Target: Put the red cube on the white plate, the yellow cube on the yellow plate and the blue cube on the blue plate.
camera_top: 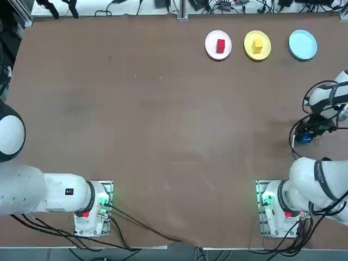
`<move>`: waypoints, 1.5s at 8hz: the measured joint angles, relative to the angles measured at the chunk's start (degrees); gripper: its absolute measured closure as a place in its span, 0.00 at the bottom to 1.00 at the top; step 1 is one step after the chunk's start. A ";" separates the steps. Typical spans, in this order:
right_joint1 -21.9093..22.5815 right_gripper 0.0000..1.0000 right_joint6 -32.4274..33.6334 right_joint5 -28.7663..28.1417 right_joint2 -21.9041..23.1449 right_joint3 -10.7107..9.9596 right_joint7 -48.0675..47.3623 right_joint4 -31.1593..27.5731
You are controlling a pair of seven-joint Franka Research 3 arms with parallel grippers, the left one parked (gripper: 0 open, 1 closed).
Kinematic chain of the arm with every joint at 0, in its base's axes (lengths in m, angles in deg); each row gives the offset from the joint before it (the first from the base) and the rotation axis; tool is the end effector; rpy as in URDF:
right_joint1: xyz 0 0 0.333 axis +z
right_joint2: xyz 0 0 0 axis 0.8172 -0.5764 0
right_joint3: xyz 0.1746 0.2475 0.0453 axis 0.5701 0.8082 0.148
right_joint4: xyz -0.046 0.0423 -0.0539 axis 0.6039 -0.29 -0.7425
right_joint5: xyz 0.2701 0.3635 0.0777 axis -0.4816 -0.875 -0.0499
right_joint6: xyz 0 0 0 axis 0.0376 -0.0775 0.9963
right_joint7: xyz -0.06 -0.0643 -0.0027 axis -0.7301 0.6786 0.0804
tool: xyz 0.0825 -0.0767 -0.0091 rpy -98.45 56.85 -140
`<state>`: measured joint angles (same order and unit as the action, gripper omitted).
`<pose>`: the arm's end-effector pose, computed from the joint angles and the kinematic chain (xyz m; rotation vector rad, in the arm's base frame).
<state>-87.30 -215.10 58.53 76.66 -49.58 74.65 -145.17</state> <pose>0.3302 -0.2200 0.1053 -3.0487 0.0865 0.5372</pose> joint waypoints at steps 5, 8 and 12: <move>8.56 0.29 20.78 -0.26 3.60 1.33 -3.80 18.04; 11.32 0.29 31.57 -5.81 -9.36 1.59 -5.00 43.62; 12.74 0.29 31.12 -6.06 -33.85 1.50 -5.00 75.58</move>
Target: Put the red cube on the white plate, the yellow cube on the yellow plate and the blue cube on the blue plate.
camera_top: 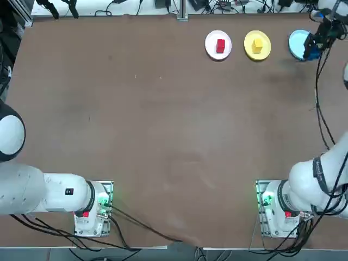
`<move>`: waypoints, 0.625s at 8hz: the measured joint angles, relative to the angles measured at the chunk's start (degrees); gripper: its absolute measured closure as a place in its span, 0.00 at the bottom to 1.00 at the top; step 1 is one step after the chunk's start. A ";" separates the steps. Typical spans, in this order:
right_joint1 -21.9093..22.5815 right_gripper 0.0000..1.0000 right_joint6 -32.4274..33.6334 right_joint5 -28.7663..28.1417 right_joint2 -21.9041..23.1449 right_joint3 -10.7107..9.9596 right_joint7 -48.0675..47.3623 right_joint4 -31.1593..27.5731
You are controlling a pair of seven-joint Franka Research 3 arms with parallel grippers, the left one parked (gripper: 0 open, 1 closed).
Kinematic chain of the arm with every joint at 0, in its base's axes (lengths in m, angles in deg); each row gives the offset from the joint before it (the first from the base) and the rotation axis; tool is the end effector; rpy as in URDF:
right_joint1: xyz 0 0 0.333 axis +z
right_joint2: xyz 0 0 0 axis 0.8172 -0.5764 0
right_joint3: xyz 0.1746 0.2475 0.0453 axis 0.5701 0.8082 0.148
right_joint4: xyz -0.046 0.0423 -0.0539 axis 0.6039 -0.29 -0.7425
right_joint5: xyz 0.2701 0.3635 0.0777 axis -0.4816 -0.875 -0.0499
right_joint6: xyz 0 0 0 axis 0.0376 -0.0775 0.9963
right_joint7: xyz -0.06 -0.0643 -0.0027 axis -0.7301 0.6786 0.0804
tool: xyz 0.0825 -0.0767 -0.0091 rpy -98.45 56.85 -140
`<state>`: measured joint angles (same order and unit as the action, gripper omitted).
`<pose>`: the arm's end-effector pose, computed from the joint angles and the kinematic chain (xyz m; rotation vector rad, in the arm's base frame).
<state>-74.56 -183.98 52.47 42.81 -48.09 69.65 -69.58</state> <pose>0.7211 -0.2618 0.2663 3.0787 -0.0676 -0.2631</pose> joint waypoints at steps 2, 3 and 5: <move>-0.12 0.29 -6.59 0.00 -5.70 -0.67 0.02 7.85; -0.40 0.29 -10.30 0.00 -7.14 -0.79 0.03 9.03; -0.54 0.29 -15.32 0.01 -9.75 -0.93 0.13 9.26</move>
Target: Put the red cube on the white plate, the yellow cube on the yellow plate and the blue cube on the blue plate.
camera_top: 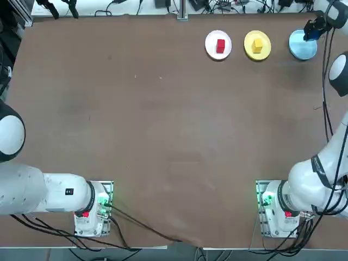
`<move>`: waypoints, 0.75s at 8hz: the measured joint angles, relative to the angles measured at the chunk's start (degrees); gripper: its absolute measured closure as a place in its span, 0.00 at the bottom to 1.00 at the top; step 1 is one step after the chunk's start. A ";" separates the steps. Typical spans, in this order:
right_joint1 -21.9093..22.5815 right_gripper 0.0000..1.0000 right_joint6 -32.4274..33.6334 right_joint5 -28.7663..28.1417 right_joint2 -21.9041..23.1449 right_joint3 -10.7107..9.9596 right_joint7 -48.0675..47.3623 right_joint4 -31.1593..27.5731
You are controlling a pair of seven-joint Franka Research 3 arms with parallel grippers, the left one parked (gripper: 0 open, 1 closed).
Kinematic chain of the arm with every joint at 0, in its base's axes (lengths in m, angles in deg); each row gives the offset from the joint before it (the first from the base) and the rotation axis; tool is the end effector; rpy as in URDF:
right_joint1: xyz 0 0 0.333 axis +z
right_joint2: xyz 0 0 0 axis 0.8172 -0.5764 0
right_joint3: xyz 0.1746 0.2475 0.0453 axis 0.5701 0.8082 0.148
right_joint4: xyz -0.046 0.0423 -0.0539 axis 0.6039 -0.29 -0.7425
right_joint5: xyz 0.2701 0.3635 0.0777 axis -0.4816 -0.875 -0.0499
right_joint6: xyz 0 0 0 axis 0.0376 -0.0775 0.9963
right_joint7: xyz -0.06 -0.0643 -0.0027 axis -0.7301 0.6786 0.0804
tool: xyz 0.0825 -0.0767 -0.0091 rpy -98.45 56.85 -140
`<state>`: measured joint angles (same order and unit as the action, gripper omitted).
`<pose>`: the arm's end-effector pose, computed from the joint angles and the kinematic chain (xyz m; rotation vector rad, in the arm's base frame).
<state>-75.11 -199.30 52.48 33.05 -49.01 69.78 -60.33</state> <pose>0.7692 -0.2942 0.2383 3.0084 -0.0740 0.1112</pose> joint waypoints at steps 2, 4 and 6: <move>-0.45 0.29 -2.50 0.01 -2.51 -0.25 0.42 0.03; -0.73 0.29 -7.20 0.01 -4.33 -0.28 0.52 0.05; -0.65 0.29 -10.90 0.01 -5.57 -0.28 0.52 0.06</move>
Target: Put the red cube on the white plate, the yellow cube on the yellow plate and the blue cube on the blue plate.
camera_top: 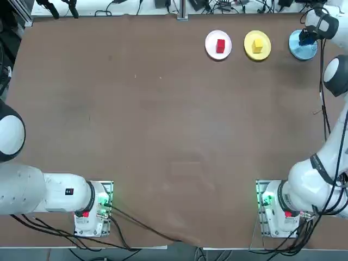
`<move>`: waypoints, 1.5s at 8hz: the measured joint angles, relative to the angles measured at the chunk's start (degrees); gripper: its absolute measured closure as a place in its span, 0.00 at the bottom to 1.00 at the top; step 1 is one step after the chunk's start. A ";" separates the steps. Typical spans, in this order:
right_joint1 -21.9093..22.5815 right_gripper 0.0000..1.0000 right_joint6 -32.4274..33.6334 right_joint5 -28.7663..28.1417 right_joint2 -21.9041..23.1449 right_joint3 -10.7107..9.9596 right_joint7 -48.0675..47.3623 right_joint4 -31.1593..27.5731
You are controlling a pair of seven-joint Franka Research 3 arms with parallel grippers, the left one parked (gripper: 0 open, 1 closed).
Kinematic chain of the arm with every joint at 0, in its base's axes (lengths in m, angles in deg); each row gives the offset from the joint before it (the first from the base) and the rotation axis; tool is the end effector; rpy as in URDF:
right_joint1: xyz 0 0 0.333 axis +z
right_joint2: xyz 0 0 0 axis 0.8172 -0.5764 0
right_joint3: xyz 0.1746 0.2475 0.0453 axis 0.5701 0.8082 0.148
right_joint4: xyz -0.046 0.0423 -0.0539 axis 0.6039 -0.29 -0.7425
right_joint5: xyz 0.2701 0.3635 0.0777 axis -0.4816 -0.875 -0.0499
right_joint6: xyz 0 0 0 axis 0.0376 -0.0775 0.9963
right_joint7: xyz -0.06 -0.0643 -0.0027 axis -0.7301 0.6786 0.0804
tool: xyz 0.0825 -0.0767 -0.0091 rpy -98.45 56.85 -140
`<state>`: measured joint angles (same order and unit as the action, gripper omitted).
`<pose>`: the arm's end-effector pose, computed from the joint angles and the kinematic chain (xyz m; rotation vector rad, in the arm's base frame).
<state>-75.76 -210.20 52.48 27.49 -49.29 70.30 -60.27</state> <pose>0.7721 -0.3053 0.1783 2.9754 -0.0590 0.2437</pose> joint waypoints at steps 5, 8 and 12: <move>-0.12 0.26 -0.53 0.01 -1.54 -0.06 0.00 -0.33; -0.22 0.00 -1.05 0.01 -1.61 -0.09 0.00 -0.33; -0.13 0.00 1.38 0.05 1.56 -0.07 0.07 0.40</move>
<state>-75.89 -208.82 52.54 29.05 -49.36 70.37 -59.87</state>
